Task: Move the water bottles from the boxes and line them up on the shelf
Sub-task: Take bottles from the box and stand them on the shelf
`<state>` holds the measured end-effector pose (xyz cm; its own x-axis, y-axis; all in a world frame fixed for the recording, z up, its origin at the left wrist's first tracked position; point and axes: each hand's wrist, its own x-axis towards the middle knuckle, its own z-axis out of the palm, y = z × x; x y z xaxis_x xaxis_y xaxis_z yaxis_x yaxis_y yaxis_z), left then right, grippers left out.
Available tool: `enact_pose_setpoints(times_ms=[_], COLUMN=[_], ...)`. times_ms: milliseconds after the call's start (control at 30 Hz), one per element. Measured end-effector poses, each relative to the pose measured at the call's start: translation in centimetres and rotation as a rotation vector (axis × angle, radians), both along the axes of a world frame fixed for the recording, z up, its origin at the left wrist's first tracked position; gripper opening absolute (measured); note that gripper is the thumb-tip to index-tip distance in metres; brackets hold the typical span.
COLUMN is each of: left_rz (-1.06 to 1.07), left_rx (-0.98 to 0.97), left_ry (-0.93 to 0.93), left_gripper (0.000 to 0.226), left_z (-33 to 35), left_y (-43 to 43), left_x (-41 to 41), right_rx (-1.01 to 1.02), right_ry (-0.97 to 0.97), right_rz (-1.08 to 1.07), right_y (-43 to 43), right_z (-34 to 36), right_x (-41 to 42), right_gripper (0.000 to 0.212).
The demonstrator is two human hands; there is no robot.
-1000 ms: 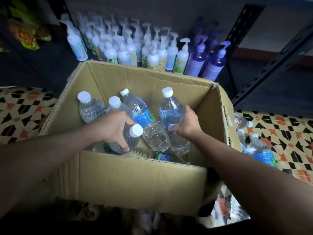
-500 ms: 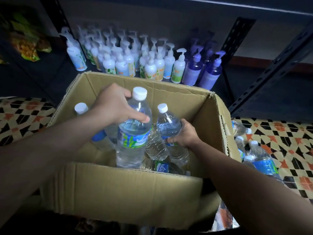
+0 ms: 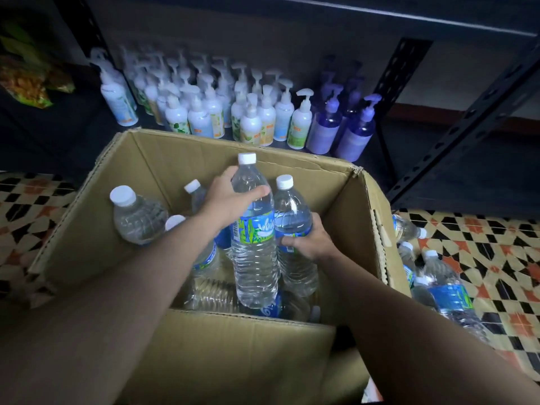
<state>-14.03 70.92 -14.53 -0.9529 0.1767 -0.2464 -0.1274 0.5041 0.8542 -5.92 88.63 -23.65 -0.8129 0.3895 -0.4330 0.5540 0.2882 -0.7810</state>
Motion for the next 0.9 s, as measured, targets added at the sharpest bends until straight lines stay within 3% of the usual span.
enact_pose_setpoints(times_ms=[167,267,333,433,600,833,900], left_rz=[0.006,0.077,0.129,0.209,0.384,0.100,0.088], left_rx=[0.128,0.016,-0.095,-0.161,0.022,0.062,-0.008], left_ry=[-0.056,-0.148,-0.216,-0.245,-0.165,-0.346,-0.418], left_gripper=[0.100,0.118,0.107,0.089,0.086,0.050,0.067], left_z=[-2.3,-3.7,-4.1,-3.9,-5.0,-4.9,-4.8], left_y=[0.7,0.8,1.2,1.5,0.7,-1.7,-1.1], left_x=[2.3,3.5,3.7,4.2,5.0,4.3,4.5], right_rx=[-0.025,0.029,0.027,0.020,-0.091,-0.101,-0.044], right_ry=[0.034,0.045,0.019,-0.041,-0.006,-0.100,-0.118], right_rz=[0.056,0.098,0.070,0.031,-0.075,0.072,0.108], right_y=[0.2,0.0,0.0,-0.1,-0.3,0.1,-0.6], right_z=[-0.5,-0.8,-1.2,-1.1,-1.5,-1.7,-2.2], right_x=[0.1,0.4,0.3,0.1,0.8,0.3,0.0], right_gripper=[0.085,0.105,0.113,0.096,0.086,0.068,0.074])
